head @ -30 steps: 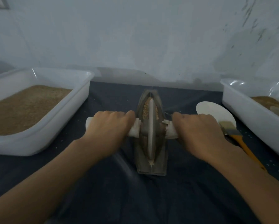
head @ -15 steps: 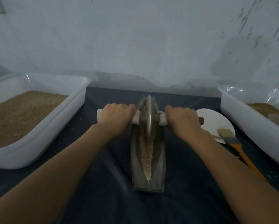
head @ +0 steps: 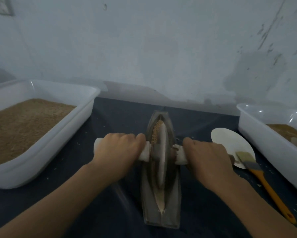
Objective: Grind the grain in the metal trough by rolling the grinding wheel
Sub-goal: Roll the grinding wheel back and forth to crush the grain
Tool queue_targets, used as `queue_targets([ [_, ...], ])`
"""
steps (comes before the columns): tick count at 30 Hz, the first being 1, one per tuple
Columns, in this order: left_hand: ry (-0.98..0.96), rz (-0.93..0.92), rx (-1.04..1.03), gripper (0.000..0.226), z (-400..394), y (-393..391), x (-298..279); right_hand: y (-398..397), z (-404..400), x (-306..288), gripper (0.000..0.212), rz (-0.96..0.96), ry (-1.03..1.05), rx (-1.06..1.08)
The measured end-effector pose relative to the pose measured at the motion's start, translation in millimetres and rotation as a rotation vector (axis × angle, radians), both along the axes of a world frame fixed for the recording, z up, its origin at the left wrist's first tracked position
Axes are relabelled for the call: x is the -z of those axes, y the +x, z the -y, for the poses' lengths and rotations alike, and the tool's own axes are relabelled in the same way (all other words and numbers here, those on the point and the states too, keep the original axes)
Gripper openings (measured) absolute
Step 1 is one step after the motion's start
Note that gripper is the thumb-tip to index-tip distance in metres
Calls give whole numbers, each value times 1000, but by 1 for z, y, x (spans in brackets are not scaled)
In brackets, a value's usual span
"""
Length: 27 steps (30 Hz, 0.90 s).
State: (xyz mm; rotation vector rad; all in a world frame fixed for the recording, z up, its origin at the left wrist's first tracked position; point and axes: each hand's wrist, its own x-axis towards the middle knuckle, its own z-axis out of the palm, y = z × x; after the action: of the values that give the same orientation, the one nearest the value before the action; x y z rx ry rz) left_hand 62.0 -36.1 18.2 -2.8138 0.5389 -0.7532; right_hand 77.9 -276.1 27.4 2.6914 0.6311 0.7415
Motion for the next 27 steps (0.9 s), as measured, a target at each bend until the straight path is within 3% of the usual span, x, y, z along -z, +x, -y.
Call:
queue_targets([
  [4, -40, -47, -60, 37, 5, 44, 1, 52, -3, 7, 57, 69, -97, 48],
  [7, -39, -22, -74, 35, 10, 71, -6, 80, -4, 8, 34, 60, -26, 48],
  [10, -10, -25, -78, 24, 16, 80, -16, 85, -4, 8, 29, 8, 38, 68],
  [15, -2, -92, -55, 35, 12, 50, -13, 54, -2, 3, 40, -49, 23, 79],
  [20, -2, -91, 55, 56, 0, -1, -4, 3, 7, -3, 69, -81, -54, -97],
  [24, 14, -68, 37, 45, 1, 3, -5, 3, 8, -1, 80, -57, -13, -65],
  [27, 9, -54, -19, 35, 5, 31, -5, 33, 1, 4, 59, -19, -37, 9],
])
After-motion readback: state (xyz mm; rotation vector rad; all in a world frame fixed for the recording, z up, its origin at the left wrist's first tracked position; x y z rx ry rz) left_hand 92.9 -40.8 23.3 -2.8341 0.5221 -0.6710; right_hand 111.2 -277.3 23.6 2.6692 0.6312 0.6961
